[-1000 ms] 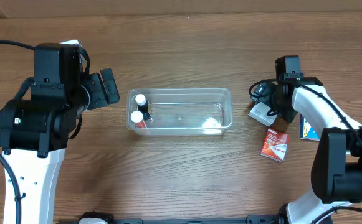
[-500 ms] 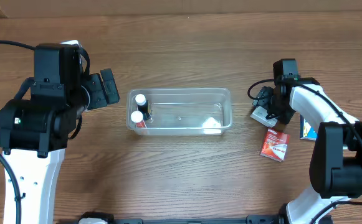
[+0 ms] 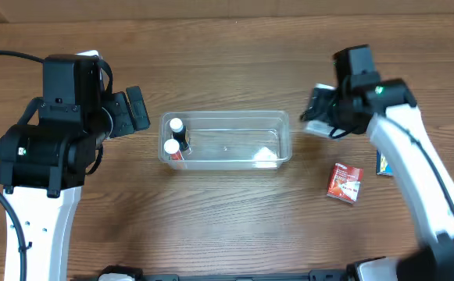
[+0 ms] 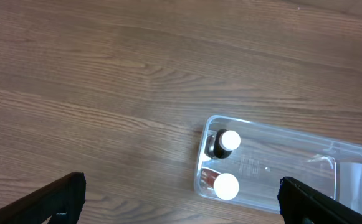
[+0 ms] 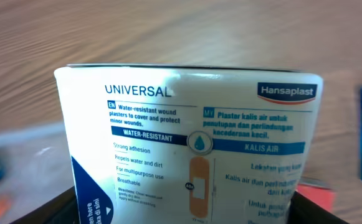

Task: Pack container
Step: 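Lower bandage box into the container's right side and release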

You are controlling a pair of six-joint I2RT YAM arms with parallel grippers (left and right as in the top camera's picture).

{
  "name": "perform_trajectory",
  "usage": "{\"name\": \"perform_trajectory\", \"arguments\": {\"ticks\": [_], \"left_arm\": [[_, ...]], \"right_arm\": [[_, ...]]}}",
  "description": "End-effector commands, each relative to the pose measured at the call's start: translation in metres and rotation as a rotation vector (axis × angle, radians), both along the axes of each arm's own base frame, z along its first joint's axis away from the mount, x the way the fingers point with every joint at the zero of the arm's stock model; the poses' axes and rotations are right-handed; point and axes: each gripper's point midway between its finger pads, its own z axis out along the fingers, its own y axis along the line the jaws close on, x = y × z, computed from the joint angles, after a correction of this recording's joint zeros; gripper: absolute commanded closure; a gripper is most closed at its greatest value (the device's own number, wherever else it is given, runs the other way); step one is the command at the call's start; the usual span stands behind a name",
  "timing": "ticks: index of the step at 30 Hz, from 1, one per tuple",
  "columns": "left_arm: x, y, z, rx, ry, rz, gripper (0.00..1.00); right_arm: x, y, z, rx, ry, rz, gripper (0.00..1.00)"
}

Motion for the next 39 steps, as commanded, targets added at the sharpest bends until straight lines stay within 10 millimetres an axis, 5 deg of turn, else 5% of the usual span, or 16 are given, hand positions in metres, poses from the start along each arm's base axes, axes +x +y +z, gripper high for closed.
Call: {"name": "perform_trajectory", "arguments": {"ticks": [1, 7, 15, 18, 28, 32, 35, 39], "left_arm": [[0.001, 0.0, 0.005, -0.022, -0.016, 0.016, 0.0], [0.0, 0.0, 0.004, -0.021, -0.01, 0.016, 0.0], [0.0, 0.0, 0.004, -0.021, -0.009, 0.016, 0.0], [0.0, 0.0, 0.004, -0.02, -0.009, 0.016, 0.0], [0.0, 0.0, 0.004, -0.02, -0.01, 0.016, 0.0], [0.0, 0.0, 0.004, -0.02, -0.01, 0.017, 0.0], [0.0, 0.0, 0.004, -0.02, -0.009, 0.017, 0.0], [0.0, 0.0, 0.004, -0.02, -0.007, 0.017, 0.0]], "right_arm": [[-0.017, 0.051, 0.028, 0.007, -0.078, 0.186, 0.22], [-0.031, 0.104, -0.018, 0.003, -0.007, 0.295, 0.22], [-0.023, 0.113, -0.094, -0.057, 0.149, 0.29, 0.22], [-0.021, 0.114, -0.108, -0.067, 0.173, 0.29, 0.22], [-0.008, 0.121, -0.107, -0.046, 0.121, 0.289, 0.21], [-0.007, 0.122, -0.107, -0.045, 0.119, 0.289, 0.02], [-0.006, 0.121, -0.106, -0.048, 0.114, 0.287, 0.0], [0.001, 0.115, -0.075, -0.08, 0.061, 0.267, 0.03]]}}
